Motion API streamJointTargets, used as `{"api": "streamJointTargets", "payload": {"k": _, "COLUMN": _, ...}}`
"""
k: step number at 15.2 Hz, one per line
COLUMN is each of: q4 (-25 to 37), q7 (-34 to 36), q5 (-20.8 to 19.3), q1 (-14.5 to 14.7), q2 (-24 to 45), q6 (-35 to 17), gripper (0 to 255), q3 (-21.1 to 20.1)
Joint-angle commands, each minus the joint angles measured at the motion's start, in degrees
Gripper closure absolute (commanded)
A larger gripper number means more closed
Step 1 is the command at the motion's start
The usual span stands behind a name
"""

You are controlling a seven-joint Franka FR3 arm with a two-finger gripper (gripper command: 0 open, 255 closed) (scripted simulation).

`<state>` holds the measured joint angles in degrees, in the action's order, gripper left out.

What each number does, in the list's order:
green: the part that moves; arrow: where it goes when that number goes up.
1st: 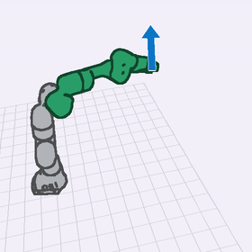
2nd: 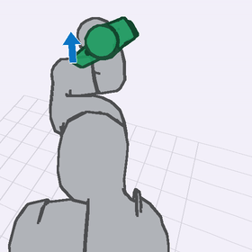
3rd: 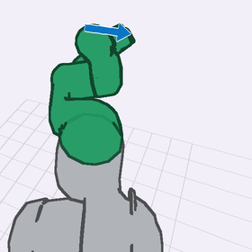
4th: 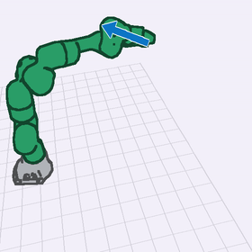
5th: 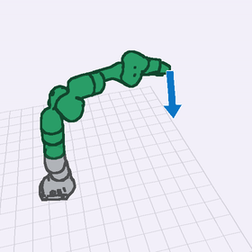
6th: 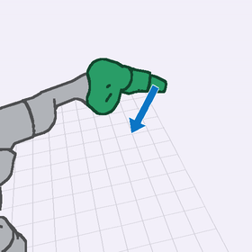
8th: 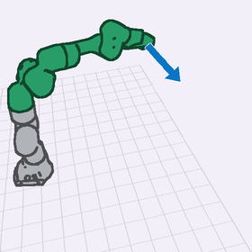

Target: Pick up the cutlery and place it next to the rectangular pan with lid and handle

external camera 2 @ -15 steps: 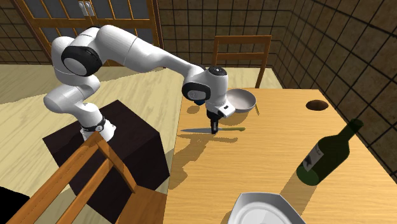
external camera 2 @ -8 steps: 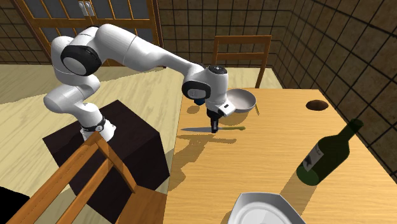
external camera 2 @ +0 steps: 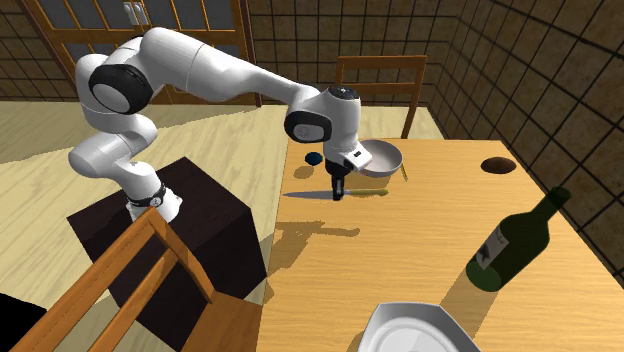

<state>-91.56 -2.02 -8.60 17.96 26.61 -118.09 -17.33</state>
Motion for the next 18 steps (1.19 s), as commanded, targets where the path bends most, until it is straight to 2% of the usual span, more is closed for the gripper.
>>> {"api": "streamJointTargets", "payload": {"k": 1, "q4": 0.9, "q7": -0.2, "q5": 0.2, "q1": 0.0, "q2": -0.4, "q6": 1.3, "gripper": 255, "q3": -0.1}}
{"api": "streamJointTargets", "payload": {"k": 17, "q4": 9.4, "q7": -1.0, "q5": 1.3, "q1": 0.1, "q2": -3.0, "q6": 12.2, "gripper": 255, "q3": -0.7}}
{"api": "streamJointTargets", "payload": {"k": 18, "q4": 10.6, "q7": -2.0, "q5": 1.2, "q1": -0.5, "q2": -2.2, "q6": 12.7, "gripper": 255, "q3": -0.3}}
